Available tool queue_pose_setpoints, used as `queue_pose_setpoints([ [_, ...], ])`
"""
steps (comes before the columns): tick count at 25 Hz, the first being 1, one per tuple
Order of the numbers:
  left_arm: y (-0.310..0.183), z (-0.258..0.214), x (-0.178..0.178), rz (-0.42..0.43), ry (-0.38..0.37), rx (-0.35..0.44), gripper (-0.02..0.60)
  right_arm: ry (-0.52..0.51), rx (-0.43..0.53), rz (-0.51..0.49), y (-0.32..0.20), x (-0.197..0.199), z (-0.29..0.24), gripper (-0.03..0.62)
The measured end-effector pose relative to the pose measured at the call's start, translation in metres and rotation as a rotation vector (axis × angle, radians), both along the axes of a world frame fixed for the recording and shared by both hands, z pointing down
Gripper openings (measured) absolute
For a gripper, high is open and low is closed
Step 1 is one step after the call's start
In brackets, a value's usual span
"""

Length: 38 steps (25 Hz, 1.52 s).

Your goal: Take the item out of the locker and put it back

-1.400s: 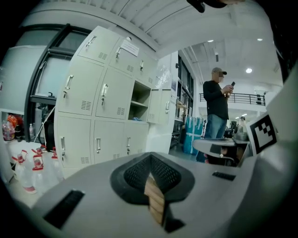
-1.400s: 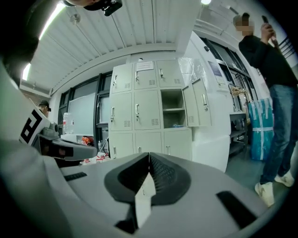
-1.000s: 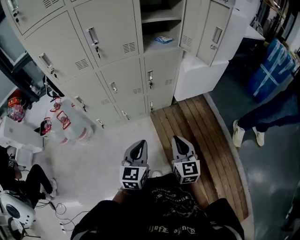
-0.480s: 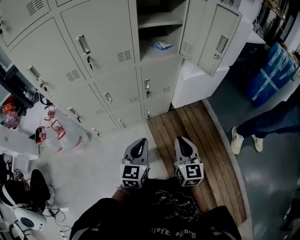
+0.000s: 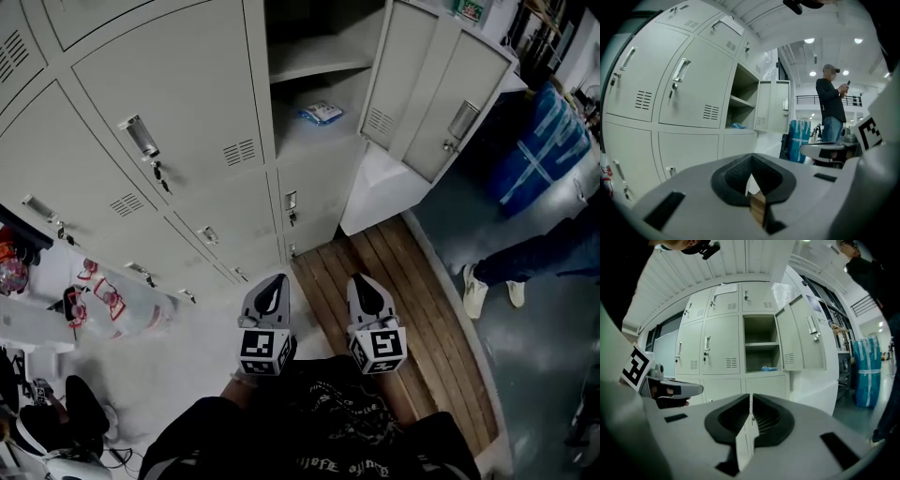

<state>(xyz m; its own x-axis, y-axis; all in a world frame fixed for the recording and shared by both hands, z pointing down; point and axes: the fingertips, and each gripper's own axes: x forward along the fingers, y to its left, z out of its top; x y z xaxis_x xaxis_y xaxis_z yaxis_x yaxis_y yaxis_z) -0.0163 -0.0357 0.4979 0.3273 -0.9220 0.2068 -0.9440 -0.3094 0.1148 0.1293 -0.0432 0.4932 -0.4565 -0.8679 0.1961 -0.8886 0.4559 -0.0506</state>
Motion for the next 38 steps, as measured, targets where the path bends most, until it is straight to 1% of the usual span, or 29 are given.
queue_pose_setpoints([
  [2,-0.019,-0.002,-0.007,0.019,0.001,0.005,0.006,0.001,-0.001,0.015,-0.019,-0.009,-0.003,0.006],
  [7,-0.058,-0.008,-0.016,0.114,-0.026,0.027,0.006,-0.007,0.024,0.052,-0.063,-0.033,-0.015,0.008],
  [10,-0.081,-0.012,-0.021,0.152,-0.001,0.029,0.006,-0.002,0.046,0.078,-0.093,-0.04,-0.023,0.009],
  [11,-0.087,-0.013,-0.023,0.163,0.007,0.028,0.006,-0.001,0.054,0.085,-0.104,-0.041,-0.027,0.02],
  [13,-0.099,-0.014,-0.027,0.178,0.006,0.03,0.006,-0.005,0.07,0.093,-0.122,-0.045,-0.035,0.084],
  [15,-0.109,-0.01,-0.032,0.184,-0.006,0.021,0.006,-0.012,0.084,0.094,-0.138,-0.049,-0.042,0.1],
  [17,-0.119,-0.007,-0.036,0.18,-0.008,0.011,0.006,-0.008,0.098,0.091,-0.154,-0.051,-0.05,0.107],
  [20,-0.131,0.0,-0.043,0.158,0.01,-0.009,0.006,0.005,0.118,0.077,-0.177,-0.054,-0.062,0.121],
  [22,-0.138,-0.001,-0.045,0.146,0.012,-0.008,0.006,0.017,0.123,0.06,-0.191,-0.057,-0.07,0.133],
  [28,-0.15,-0.008,-0.048,0.117,0.02,-0.013,0.006,0.069,0.102,0.037,-0.232,-0.062,-0.083,0.147],
  [38,-0.158,-0.01,-0.054,0.055,0.016,-0.028,0.006,0.146,0.091,-0.01,-0.294,-0.074,-0.094,0.147],
])
